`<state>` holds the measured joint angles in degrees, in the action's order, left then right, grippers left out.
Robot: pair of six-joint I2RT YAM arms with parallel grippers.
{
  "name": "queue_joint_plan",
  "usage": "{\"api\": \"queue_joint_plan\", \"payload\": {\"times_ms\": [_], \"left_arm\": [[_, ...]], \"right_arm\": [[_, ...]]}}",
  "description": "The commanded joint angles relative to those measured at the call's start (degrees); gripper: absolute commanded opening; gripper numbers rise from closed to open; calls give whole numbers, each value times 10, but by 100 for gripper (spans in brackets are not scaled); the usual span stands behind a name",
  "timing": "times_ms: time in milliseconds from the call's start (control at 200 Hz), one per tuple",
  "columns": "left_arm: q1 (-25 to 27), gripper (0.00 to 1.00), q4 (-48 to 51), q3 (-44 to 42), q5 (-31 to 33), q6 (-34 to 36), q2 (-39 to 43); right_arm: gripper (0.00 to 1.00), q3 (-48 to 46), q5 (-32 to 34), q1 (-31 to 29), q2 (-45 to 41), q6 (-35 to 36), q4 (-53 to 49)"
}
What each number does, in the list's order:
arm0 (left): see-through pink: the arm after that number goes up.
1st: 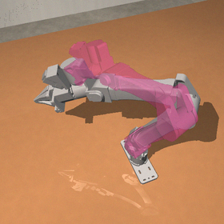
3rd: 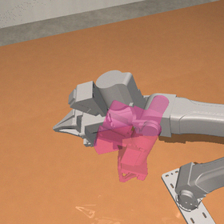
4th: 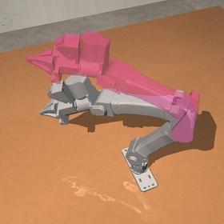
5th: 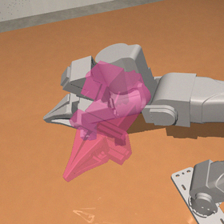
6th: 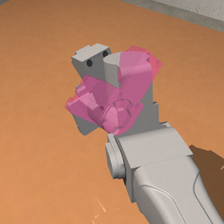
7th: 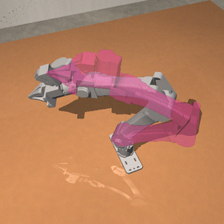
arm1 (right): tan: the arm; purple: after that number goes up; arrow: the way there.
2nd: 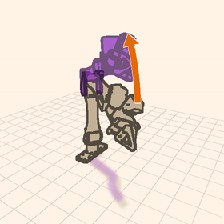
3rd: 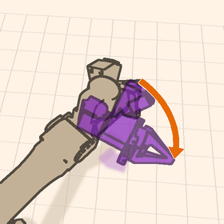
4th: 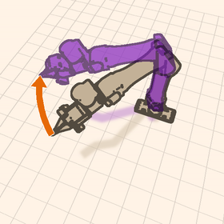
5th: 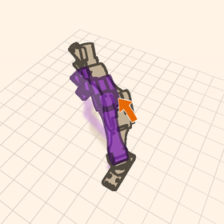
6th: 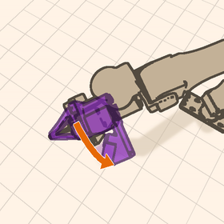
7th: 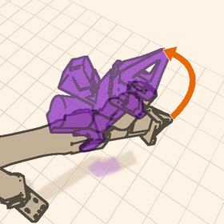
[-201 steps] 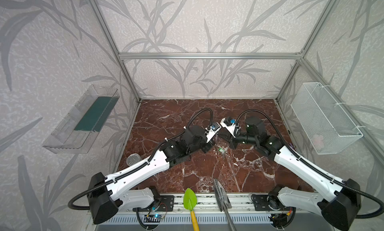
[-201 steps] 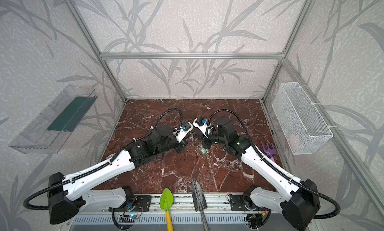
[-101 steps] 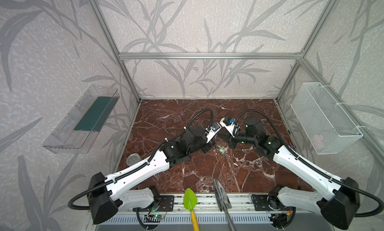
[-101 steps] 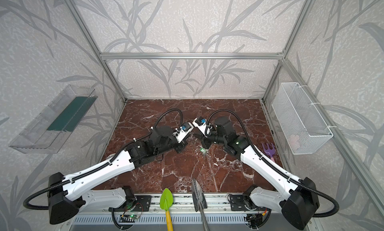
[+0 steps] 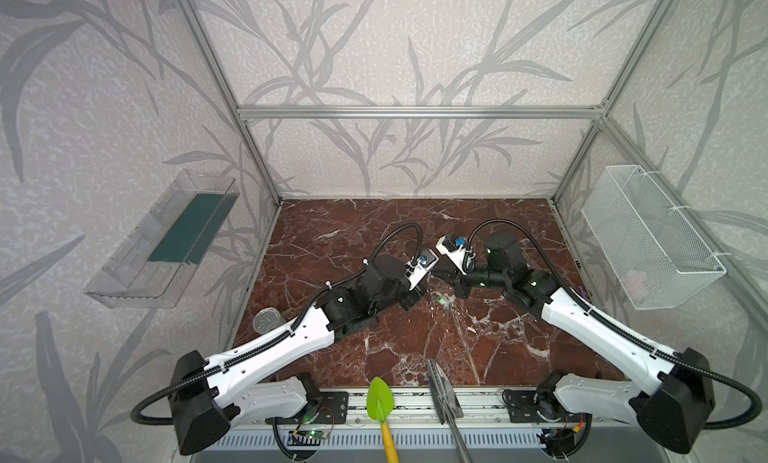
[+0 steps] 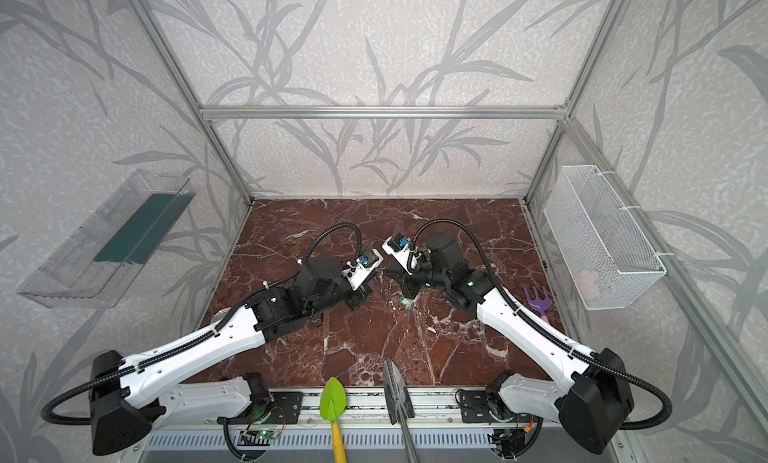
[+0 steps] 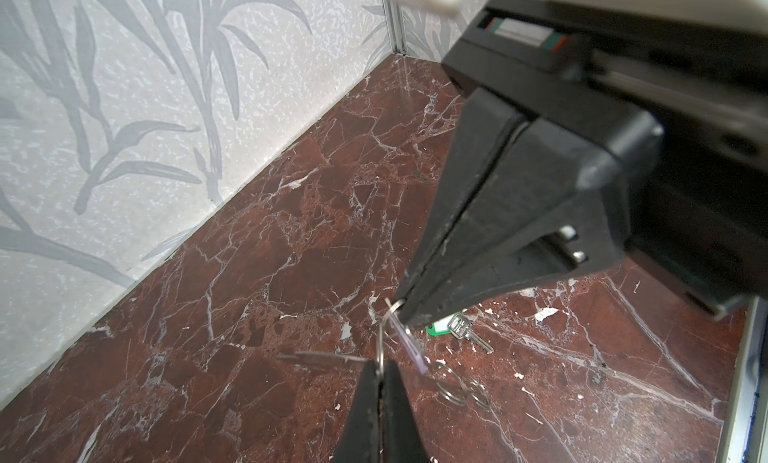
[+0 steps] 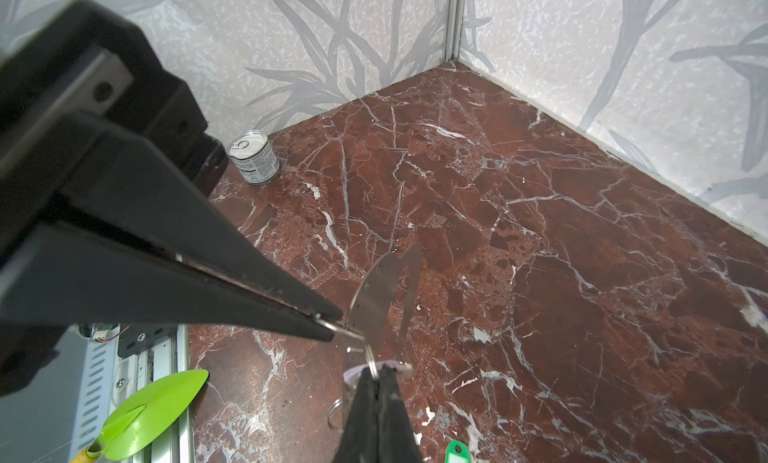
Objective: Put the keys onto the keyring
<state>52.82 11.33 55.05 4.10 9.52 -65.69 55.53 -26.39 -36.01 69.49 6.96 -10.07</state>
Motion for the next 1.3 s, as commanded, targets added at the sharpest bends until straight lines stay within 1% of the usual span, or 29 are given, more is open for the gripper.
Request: {"api": "queue_joint_plan", "payload": {"times_ms": [0,195,280,380,495,835,910,950,1045,1120,1210,1295], "left_arm": [[7,0,-52,-2,-8,11,28],[7,0,-70,-9,-9,10,36],[7,0,-71,-11,-9,9,36],[7,0,-70,-9,-9,9,34],[7,0,-72,-10,-8,9,33],[6,0,-78,-11,-5,-2,31],[-1,0,-73,-4,21,-33,22],[-13,0,-57,11,23,-51,11],[-48,0,-1,50,-18,-90,-20],[-75,0,8,61,-69,-116,-37],[-102,0,-28,44,-122,-148,-39],[-114,0,-95,8,-156,-160,-27]], "right_arm": [[0,17,14,14,13,-10,-8],[0,21,23,22,21,-24,-10],[18,20,28,27,21,-31,-6],[33,17,36,30,15,-35,-2],[41,15,46,31,8,-37,0],[47,-5,78,34,-18,-40,17],[48,-9,86,35,-23,-43,24],[48,-12,86,34,-25,-45,29],[48,-16,86,34,-30,-53,42],[49,-19,89,35,-33,-61,53],[50,-24,83,35,-37,-75,73],[50,-30,74,36,-39,-90,92]]}}
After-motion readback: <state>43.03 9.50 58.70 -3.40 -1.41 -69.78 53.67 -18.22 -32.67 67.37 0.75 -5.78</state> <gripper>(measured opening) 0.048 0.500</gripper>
